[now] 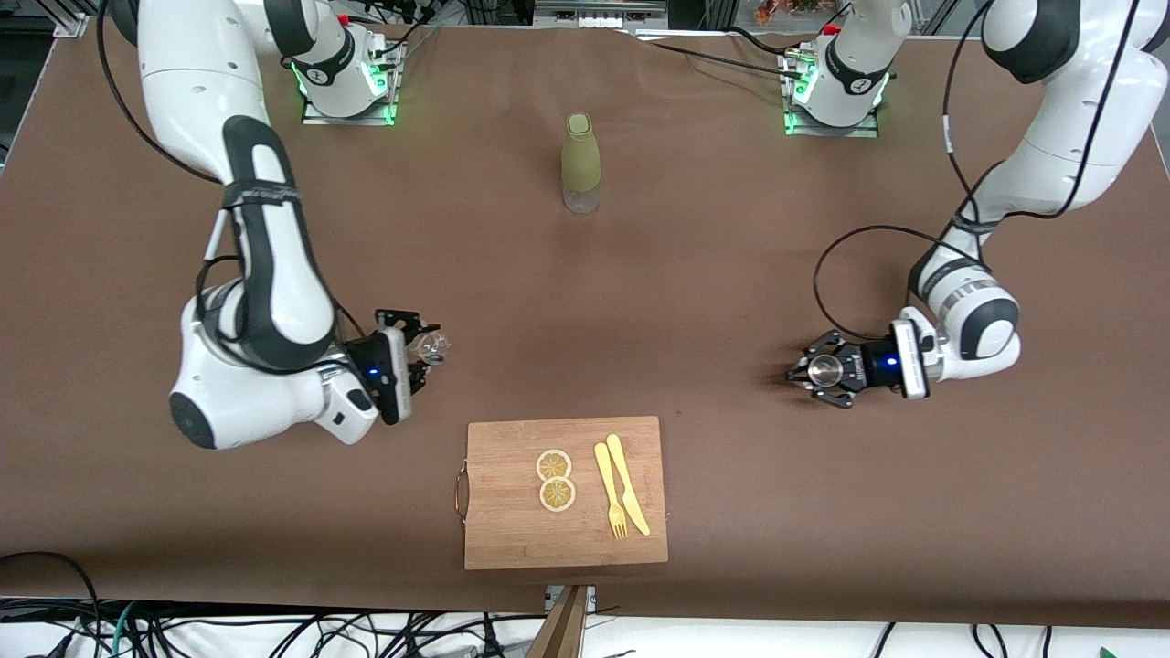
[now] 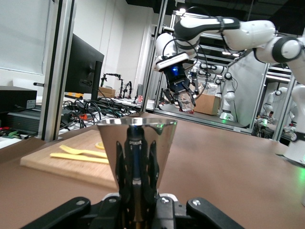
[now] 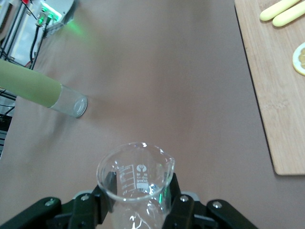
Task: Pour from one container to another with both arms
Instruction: 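Carry the beaker and jigger toward each other above the table center, then hold the beaker with the right gripper while the left gripper positions the jigger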
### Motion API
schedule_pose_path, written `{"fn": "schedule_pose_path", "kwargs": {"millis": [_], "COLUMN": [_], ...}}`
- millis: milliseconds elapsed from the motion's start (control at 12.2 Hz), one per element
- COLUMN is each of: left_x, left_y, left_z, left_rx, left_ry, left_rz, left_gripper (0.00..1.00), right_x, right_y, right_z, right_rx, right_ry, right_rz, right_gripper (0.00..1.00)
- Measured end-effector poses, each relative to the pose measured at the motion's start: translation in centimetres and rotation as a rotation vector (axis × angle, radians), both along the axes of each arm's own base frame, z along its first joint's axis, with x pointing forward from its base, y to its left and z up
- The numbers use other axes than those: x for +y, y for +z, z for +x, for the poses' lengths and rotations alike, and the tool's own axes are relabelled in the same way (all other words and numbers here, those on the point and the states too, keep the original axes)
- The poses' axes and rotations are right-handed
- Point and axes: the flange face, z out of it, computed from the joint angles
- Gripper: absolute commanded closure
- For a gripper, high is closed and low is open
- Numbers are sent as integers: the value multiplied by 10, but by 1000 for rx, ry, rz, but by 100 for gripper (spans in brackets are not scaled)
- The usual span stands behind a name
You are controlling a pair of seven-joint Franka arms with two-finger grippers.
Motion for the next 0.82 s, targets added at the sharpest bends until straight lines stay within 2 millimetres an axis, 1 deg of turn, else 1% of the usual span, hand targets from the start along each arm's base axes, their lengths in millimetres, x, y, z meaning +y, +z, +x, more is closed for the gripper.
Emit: {"fn": "schedule_pose_path", "kwargs": {"millis": [327, 573, 818], "left_x": [-72, -122, -171], "left_y": [8, 6, 3], "left_z": [0, -5, -14], "left_rx": [26, 48, 53], "left_ry": [32, 80, 123], "left_rz": [-4, -11, -16], "left_gripper": [100, 100, 100], "right_x": [60, 103, 140], "right_y": [13, 16, 20], "right_z": [-19, -34, -50], "right_rx": [-23, -50, -77], "right_ry": [-16, -39, -68], "right_rz": [-130, -204, -276], "right_gripper": [69, 69, 69]}}
